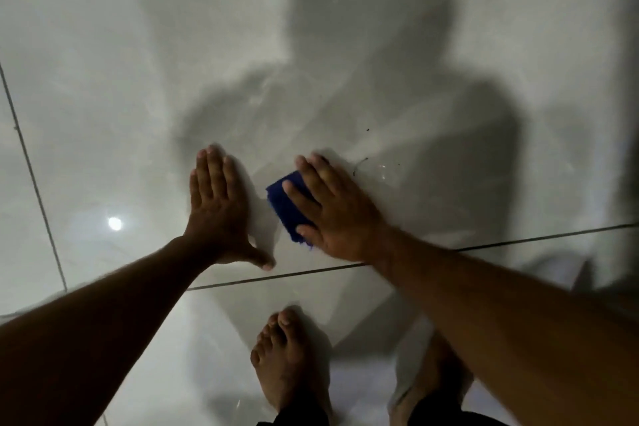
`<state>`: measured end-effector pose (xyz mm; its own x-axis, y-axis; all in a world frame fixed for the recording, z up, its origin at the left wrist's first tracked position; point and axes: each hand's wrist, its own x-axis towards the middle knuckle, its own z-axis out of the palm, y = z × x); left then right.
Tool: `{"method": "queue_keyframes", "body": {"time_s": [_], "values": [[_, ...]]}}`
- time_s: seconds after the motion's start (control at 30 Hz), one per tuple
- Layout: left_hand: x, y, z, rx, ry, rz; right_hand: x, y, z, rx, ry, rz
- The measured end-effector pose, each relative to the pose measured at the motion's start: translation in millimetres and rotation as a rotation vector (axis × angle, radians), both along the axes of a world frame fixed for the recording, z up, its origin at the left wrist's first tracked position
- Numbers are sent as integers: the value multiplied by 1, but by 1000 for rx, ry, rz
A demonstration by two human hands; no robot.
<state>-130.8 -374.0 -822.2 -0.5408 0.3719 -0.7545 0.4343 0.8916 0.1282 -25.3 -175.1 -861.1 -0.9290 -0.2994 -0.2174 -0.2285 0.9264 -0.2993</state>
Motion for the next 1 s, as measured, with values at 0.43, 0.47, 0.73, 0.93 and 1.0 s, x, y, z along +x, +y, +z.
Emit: {"method": "queue_keyframes", "body": {"time_s": [0.43,0.47,0.73,0.93,1.0], "values": [[0,4,1,-38,-17,-27,22,-48,6,16,-56,-1167],[0,4,1,-40,-11,-27,3,-51,5,-48,-60,-932],[-1,4,3,-47,-29,-20,-18,143,-17,228,150,-789],[-1,4,1,-41,-19,-38,0,113,-11,233,-16,-1538],[-2,4,1,-39,-22,-44,-45,74,-7,182,75,-1367]]}}
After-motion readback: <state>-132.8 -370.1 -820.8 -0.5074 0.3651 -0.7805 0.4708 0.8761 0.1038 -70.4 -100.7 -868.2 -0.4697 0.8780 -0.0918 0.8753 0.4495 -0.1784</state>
